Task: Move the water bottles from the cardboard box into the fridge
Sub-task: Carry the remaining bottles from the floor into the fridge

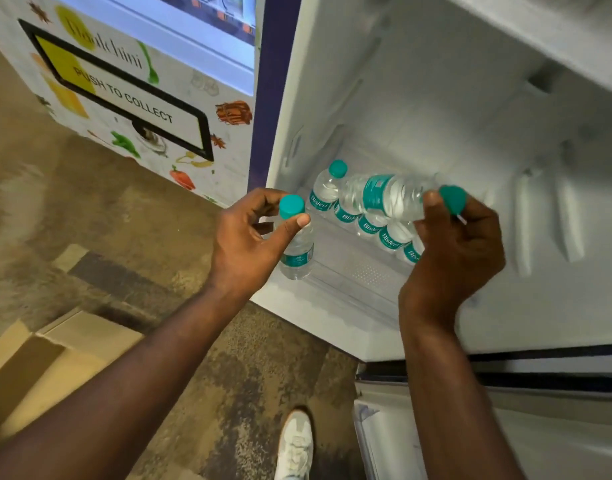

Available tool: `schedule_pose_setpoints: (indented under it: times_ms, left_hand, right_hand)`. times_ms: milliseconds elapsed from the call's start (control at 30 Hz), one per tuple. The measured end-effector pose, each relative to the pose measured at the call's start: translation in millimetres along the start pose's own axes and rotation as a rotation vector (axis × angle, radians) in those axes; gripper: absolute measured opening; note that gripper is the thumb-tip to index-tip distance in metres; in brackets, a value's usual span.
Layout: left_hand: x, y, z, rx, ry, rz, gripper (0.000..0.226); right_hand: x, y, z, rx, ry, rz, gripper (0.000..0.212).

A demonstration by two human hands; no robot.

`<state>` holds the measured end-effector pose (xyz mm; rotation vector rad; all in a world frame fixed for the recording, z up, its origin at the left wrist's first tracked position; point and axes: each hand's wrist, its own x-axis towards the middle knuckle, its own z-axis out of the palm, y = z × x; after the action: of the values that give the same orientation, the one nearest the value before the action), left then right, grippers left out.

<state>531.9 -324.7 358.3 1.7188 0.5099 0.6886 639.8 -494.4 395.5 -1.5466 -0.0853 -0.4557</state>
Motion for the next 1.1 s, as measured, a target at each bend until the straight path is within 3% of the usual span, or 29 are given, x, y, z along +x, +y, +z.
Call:
schedule_pose_setpoints:
  times_ms: [167, 367, 633, 933, 1100]
  left_hand:
    - [11, 6, 9, -0.009, -0.006, 0.045, 0.037]
    - [16, 4, 17, -0.009, -0.015, 0.038, 0.039]
    - [16, -4, 31, -0.006, -0.061, 0.030, 0.039]
    - [20, -7, 43, -0.020, -0.086, 0.023, 0.035]
    - [23, -8, 49, -0.014, -0.074, 0.006, 0.038]
  right_hand:
    - [57, 5, 36, -0.024, 0.060, -0.025, 0.038]
    - [96, 27, 80, -0.151, -0.030, -0.025, 0.035]
    - [129, 62, 129, -0.627, -0.348, 0.092, 0.044]
    - [125, 86, 158, -1.064, -0.633, -0.060, 0.053]
    - [118, 92, 163, -1.164, -0.728, -0.061, 0.056]
